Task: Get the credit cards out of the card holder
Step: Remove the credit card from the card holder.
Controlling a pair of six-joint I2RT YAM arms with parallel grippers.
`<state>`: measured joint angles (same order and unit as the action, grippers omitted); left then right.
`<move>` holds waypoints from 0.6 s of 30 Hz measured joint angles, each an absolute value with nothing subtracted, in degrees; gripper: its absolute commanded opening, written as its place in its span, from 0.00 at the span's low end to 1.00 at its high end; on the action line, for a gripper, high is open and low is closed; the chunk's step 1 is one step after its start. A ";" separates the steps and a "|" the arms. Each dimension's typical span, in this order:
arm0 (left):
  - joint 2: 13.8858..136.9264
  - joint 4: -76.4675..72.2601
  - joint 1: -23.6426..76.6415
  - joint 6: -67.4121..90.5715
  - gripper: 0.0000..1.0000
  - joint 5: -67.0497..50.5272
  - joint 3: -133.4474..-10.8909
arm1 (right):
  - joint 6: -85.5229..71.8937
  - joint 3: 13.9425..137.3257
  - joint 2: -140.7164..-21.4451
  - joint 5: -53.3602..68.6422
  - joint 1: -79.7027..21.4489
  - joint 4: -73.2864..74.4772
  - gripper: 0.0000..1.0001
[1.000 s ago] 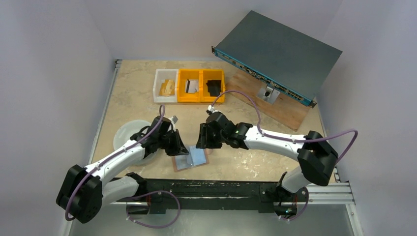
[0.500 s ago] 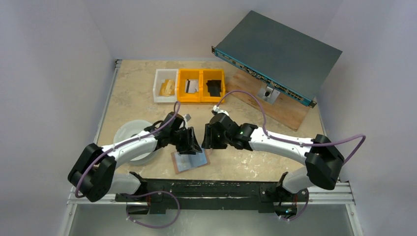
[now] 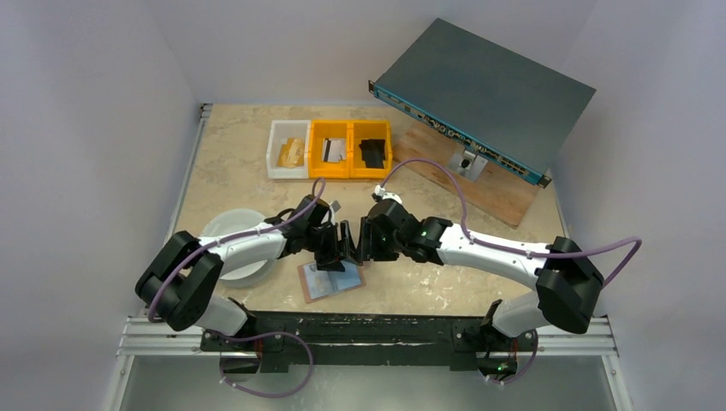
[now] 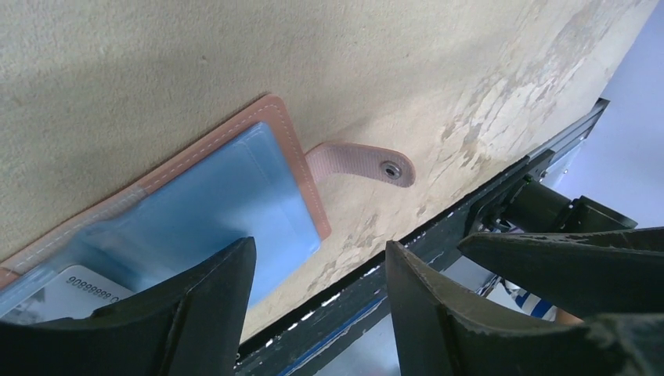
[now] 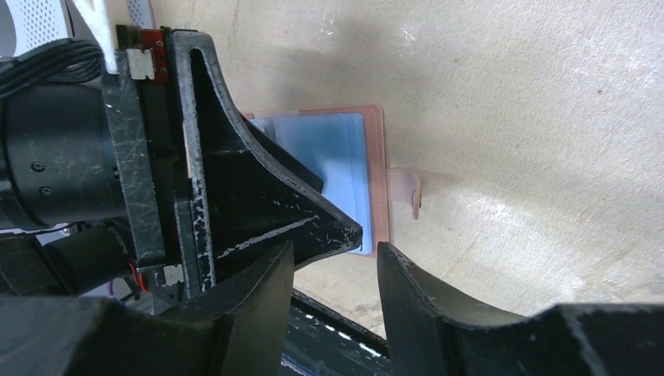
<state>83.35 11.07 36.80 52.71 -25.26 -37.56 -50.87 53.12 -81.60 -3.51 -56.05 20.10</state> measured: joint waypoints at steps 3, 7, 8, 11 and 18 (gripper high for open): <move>82.30 12.32 36.64 52.14 0.63 -24.86 -38.28 | -50.70 53.12 -81.78 -3.42 -56.07 19.75 0.43; 78.32 15.27 35.31 51.16 0.63 -23.68 -38.48 | -50.22 53.12 -82.15 -3.27 -56.07 19.25 0.43; 77.08 16.12 34.72 50.78 0.63 -23.42 -38.48 | -50.06 53.15 -82.35 -3.25 -56.07 19.05 0.43; 73.73 18.85 33.10 49.87 0.63 -22.50 -38.48 | -49.78 53.58 -83.40 -3.05 -56.21 18.68 0.43; 67.99 22.11 30.79 48.80 0.64 -21.54 -38.46 | -49.12 55.81 -86.98 -1.78 -57.34 18.48 0.43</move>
<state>67.99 22.11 30.79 48.80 -21.54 -38.46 -49.12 55.81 -86.98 -1.78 -57.34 18.48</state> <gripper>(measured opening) 0.634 0.429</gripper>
